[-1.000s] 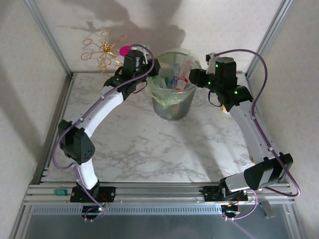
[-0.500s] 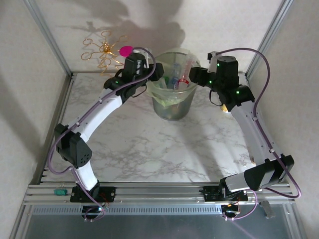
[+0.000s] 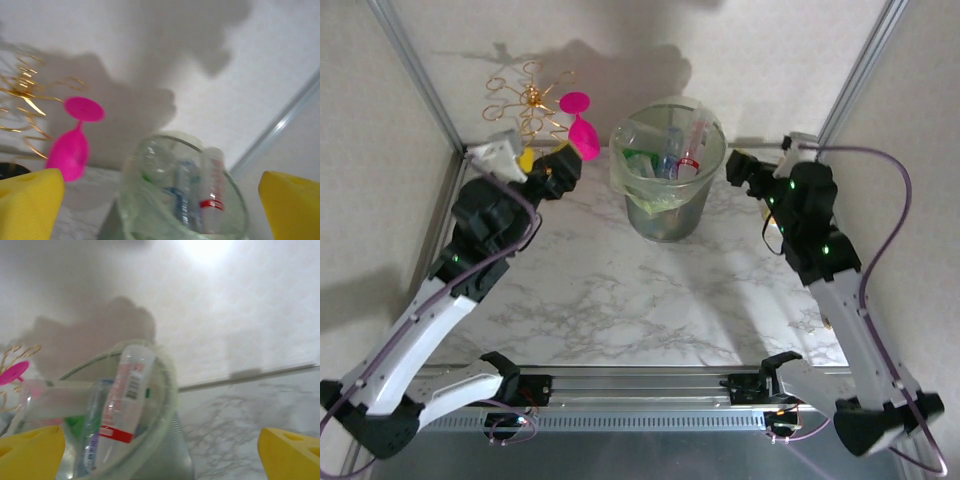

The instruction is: Put the plastic bottles in the bin

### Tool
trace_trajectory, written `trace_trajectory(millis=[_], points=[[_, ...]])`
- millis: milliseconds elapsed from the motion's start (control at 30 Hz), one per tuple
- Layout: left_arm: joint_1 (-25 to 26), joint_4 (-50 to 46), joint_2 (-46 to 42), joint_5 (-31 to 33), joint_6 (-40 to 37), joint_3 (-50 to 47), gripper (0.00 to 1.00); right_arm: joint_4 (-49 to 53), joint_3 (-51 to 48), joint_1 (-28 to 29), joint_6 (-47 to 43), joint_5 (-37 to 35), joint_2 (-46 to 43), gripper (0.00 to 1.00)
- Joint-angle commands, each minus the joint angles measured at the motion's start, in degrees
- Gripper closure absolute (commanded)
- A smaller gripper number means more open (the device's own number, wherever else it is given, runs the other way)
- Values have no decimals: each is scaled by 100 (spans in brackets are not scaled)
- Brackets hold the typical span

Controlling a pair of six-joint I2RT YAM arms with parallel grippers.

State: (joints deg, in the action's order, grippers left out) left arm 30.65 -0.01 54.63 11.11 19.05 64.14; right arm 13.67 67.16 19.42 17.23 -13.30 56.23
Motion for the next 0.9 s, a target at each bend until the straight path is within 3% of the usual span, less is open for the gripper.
trace_trajectory(millis=[0, 100, 200, 267, 400, 500, 600, 700, 867], points=[[37, 801, -562, 689, -989, -1059, 1, -1139, -777, 11, -163, -872, -584, 1], [5, 1473, -805, 1200, -1446, -1987, 1, -1982, -1791, 11, -695, -344, -1065, 1], [-66, 2129, -648, 660, -2030, -2766, 1, -2570, -2581, 8, -736, -316, -1334, 1], [-229, 2473, -618, 690, -1957, -3177, 1, -2722, -2943, 10, -877, -666, -1384, 1], [-1161, 4086, -757, 476, -1165, -4508, 1, -3506, -3828, -13, -1146, -1724, -1406, 1], [-1636, 4422, -310, 533, -975, -4770, 1, -4313, -4498, -152, -1435, -1984, -1297, 1], [-1810, 4660, 367, 995, -1284, -4864, 1, -4882, -4877, -441, -1510, -1895, -881, 1], [-2174, 5202, 1006, 988, -1359, -5029, 1, -5309, -4993, -699, -1565, -1755, -28, 1], [-2518, 6706, 2170, 440, -1483, -5257, 1, -5845, -4887, -1119, -1231, -1355, 1498, 1]])
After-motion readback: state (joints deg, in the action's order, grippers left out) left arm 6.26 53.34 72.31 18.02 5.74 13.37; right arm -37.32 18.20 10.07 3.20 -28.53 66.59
